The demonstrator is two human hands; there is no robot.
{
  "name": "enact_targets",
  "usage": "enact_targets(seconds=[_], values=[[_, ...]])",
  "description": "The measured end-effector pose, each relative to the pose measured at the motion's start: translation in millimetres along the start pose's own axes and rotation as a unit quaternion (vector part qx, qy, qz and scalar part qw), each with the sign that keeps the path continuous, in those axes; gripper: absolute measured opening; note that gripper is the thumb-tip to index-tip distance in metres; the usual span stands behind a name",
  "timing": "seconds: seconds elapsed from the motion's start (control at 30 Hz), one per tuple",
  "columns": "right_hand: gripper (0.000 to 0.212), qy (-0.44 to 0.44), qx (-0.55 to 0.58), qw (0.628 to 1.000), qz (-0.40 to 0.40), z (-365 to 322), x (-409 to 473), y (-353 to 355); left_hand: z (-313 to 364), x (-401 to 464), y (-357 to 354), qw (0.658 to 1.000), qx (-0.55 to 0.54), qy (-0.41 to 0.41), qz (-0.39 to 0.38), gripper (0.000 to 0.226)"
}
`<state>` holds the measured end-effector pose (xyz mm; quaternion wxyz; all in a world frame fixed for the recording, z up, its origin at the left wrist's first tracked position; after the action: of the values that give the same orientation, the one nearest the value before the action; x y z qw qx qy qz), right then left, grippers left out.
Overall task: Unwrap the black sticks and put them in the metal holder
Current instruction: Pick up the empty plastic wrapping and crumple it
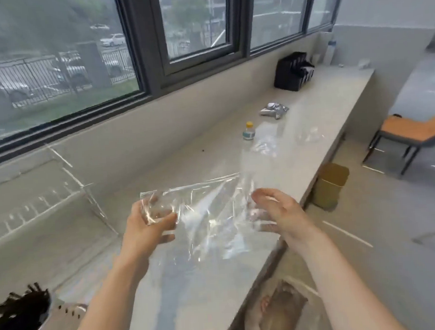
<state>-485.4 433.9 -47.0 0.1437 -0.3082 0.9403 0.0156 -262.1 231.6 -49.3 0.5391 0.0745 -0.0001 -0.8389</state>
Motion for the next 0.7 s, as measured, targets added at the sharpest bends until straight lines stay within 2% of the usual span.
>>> enact_targets(seconds=[0.13,0.23,0.33,0.4,0.5,0.6,0.7], values=[[0.046,-0.047,-0.012,0.996,0.075,44.9,24.7,101.8,-51.1,-4.4,-107.9,0.997,0.030,0.056,-0.053,0.062],[0.046,-0.080,-0.041,0.987,0.131,78.3,43.1,171.2,-96.0,-17.2,-173.6,0.990,0.080,0.094,-0.074,0.075],[0.039,-0.116,-0.067,0.971,0.195,112.9,55.8,232.8,-140.9,-30.1,-223.4,0.979,0.150,0.099,-0.097,0.087],[0.036,-0.140,-0.089,0.958,0.234,137.2,61.0,266.8,-169.8,-39.1,-250.9,0.970,0.189,0.095,-0.122,0.088],[0.035,-0.166,-0.116,0.939,0.276,177.9,67.6,304.5,-206.6,-54.7,-283.8,0.952,0.255,0.083,-0.147,0.070],[0.032,-0.189,-0.152,0.923,0.298,219.7,70.5,322.4,-229.8,-64.9,-308.9,0.931,0.332,-0.007,-0.148,0.043],[0.032,-0.217,-0.162,0.901,0.340,261.7,68.3,330.3,-256.6,-78.2,-336.7,0.908,0.355,-0.048,-0.217,0.032]])
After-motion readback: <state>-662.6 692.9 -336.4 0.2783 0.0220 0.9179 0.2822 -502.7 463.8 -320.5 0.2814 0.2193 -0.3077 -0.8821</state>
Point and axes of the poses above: each hand's wrist, its own x-axis towards the middle knuckle, its own y-axis out of the back of the hand, z = x × y, the point moved 4 cm from there along x, towards the middle knuckle, and after that the axes turned 7 degrees about z, right-handed, at the moved point
